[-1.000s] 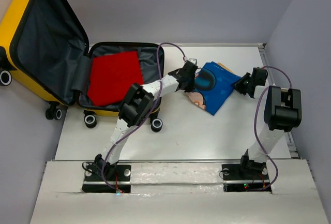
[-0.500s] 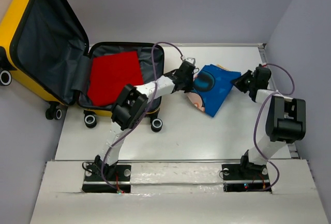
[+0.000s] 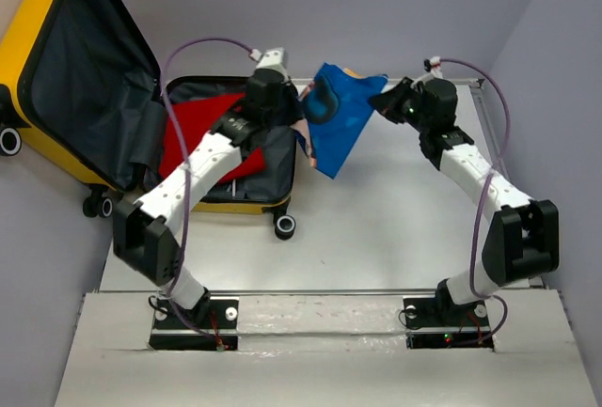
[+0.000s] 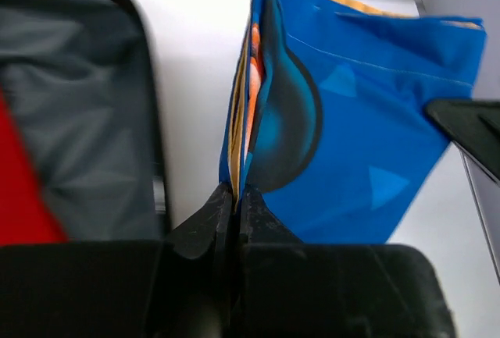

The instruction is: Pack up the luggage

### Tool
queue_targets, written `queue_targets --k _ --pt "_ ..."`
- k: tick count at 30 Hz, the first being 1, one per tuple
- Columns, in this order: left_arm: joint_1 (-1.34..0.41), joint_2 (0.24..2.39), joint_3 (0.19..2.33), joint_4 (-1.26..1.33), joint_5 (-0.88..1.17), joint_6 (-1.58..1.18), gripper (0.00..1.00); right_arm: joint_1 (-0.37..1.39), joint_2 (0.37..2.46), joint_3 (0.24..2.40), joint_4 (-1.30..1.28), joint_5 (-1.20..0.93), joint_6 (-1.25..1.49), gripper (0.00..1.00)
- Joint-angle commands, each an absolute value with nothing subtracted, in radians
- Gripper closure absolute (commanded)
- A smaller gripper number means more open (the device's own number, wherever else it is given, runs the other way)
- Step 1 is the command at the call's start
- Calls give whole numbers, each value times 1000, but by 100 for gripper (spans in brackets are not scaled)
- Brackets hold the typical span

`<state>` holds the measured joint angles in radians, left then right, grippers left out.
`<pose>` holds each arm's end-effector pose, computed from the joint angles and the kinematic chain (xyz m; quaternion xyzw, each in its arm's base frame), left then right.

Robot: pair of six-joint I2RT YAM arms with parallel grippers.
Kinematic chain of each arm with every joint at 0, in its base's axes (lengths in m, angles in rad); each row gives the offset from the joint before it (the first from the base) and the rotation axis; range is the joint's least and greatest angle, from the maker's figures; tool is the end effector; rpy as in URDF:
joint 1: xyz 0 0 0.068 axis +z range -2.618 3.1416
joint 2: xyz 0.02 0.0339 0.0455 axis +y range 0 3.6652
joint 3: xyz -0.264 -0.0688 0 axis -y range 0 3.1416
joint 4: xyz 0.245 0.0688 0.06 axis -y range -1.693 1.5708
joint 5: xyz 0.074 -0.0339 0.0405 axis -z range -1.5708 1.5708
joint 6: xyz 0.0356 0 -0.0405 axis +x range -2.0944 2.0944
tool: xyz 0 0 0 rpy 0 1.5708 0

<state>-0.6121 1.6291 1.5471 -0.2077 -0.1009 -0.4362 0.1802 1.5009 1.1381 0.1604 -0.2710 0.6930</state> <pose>0.3207 -0.2208 0.3855 0.0403 0.8003 -0.2637 0.5370 0.3505 0.0735 0.3242 0.1121 0.7644 0.3597 0.5232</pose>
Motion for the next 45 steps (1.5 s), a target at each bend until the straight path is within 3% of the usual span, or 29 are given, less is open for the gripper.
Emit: queue_targets --k 1,6,8,9,10,11,13,15,18,22,24,28,29,30,31,34,35,38,41,45 --pt "-456 1433 1408 -233 -189 -440 94 331 1592 1339 163 -261 709 93" --pt "-249 1313 1247 -253 -207 -422 90 465 1843 1555 137 -253 722 93" --pt "-158 1301 1177 -255 -248 -408 72 507 1934 1670 126 -244 733 88" --pt "-128 1302 1155 -264 -271 -400 37 518 2035 1715 101 -248 736 79" --pt "-97 1307 1149 -271 -294 -393 21 518 2093 1838 66 -265 733 55" --pt "-42 1310 1146 -291 -304 -387 9 531 2146 1906 16 -284 703 43" --pt "-9 1292 1160 -322 -290 -388 1 541 2253 2068 -171 -285 625 21" --pt "-9 1218 1166 -322 -258 -396 1 541 2241 2051 -201 -275 597 16" --pt "-35 1094 1190 -347 -236 -403 1 541 2137 1958 -187 -262 543 15" --pt "-107 959 1252 -458 -369 -408 3 541 1976 1824 -178 -236 477 15" --pt "-107 882 1246 -517 -487 -400 5 541 1857 1708 -152 -227 453 20" --pt "-104 796 1217 -613 -786 -380 13 541 1642 1458 -75 -259 439 48" --pt "-104 784 1200 -626 -851 -385 14 541 1600 1404 -61 -262 437 69" --pt "-103 758 1184 -614 -903 -367 16 541 1560 1352 -33 -282 437 77" --pt "-101 746 1139 -588 -969 -336 16 541 1484 1254 -20 -293 436 79" --pt "-72 758 1094 -477 -1081 -227 15 541 1366 1129 28 -331 428 73" --pt "-37 806 1086 -412 -1110 -191 15 541 1344 1073 31 -334 419 64" --pt "58 944 1117 -383 -1146 -155 17 541 1304 1000 38 -345 394 49" --pt "165 1072 1236 -434 -1106 -213 18 541 1290 957 43 -374 374 44" --pt "178 1150 1299 -420 -1163 -183 21 541 1312 933 61 -393 362 40"
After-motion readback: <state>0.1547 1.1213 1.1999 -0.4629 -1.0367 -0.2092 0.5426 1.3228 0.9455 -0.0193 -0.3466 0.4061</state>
